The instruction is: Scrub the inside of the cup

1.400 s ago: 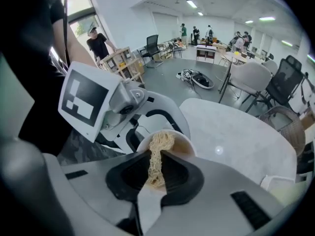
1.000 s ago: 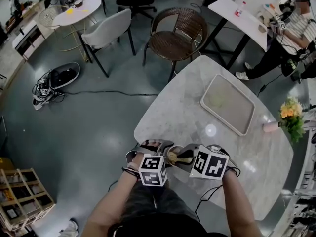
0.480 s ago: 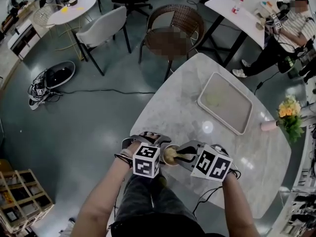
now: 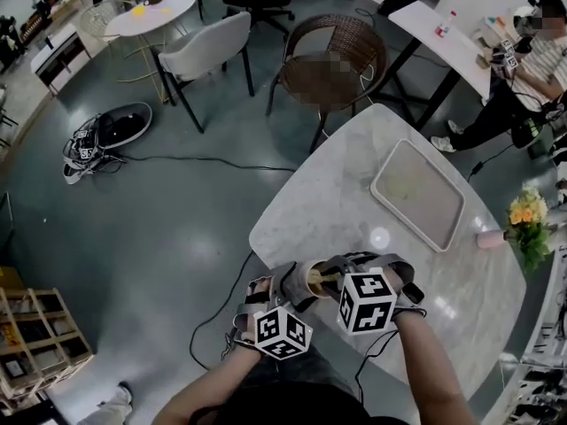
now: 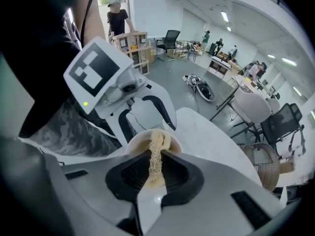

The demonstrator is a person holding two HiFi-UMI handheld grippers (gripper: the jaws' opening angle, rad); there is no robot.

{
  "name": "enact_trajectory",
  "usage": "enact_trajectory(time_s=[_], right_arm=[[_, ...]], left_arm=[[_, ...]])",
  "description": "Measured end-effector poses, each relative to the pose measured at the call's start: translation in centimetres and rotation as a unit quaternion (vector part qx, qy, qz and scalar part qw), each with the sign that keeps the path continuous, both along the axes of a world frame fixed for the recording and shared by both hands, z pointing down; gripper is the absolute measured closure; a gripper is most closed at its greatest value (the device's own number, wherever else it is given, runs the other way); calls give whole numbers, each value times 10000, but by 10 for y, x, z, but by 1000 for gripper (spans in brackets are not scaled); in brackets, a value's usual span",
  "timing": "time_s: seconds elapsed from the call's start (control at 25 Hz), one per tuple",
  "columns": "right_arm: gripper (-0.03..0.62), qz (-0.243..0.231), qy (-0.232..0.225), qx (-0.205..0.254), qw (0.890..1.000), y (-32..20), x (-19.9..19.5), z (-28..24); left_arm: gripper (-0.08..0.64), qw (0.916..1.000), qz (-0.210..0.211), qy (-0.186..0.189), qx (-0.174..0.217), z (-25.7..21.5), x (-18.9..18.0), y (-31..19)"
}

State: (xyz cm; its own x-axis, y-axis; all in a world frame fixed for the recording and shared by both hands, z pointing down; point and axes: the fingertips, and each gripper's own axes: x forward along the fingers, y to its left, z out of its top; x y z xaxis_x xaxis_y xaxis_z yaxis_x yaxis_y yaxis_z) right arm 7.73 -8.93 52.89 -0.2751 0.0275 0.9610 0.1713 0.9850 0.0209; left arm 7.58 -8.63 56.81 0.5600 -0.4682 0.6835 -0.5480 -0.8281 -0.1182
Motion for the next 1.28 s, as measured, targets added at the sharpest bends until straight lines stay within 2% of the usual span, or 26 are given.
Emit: enact_trajectory(time_s=[0.16,0.28,0.36,0.44,0.52,0.6,0.72,0.84,0.96,1.28], right_arm=[[532,-93,244,-26,9997,1,-1,8],[532,-36,372,-123,9992,4,-2,12],[532,43,428,-237,9988,7,-3,14],[532,215,433,-400,9980,8,-3,14],[532,465,384,-594,9964,7,-4,14],[532,682,322,-800,9939,6,-4,12],[532,892,145,-1126,9895,10,-9,7],[532,1174,-206,-1392,9831,13,-15,-2],[532,1522,-575,-1575,9740,13,-16,-13],[532,1890,-1147,-1528,9632,10,-16,-38]], left_arm=[[153,9978,-567,-164,289,-8,16,-3],[152,9952,-850,-344,349,-6,22,-6],[152,9949,-888,-332,344,-6,21,-6],[152,9966,-726,-239,313,-5,21,-6],[152,9991,-358,-143,195,-2,21,-8],[152,9997,216,-70,19,1,23,-9],[152,9924,1209,-68,-215,3,19,-5],[153,9785,2023,-215,-345,3,13,-2],[155,9625,2651,-393,-413,5,10,0],[161,9200,3826,-634,-564,6,5,-1]])
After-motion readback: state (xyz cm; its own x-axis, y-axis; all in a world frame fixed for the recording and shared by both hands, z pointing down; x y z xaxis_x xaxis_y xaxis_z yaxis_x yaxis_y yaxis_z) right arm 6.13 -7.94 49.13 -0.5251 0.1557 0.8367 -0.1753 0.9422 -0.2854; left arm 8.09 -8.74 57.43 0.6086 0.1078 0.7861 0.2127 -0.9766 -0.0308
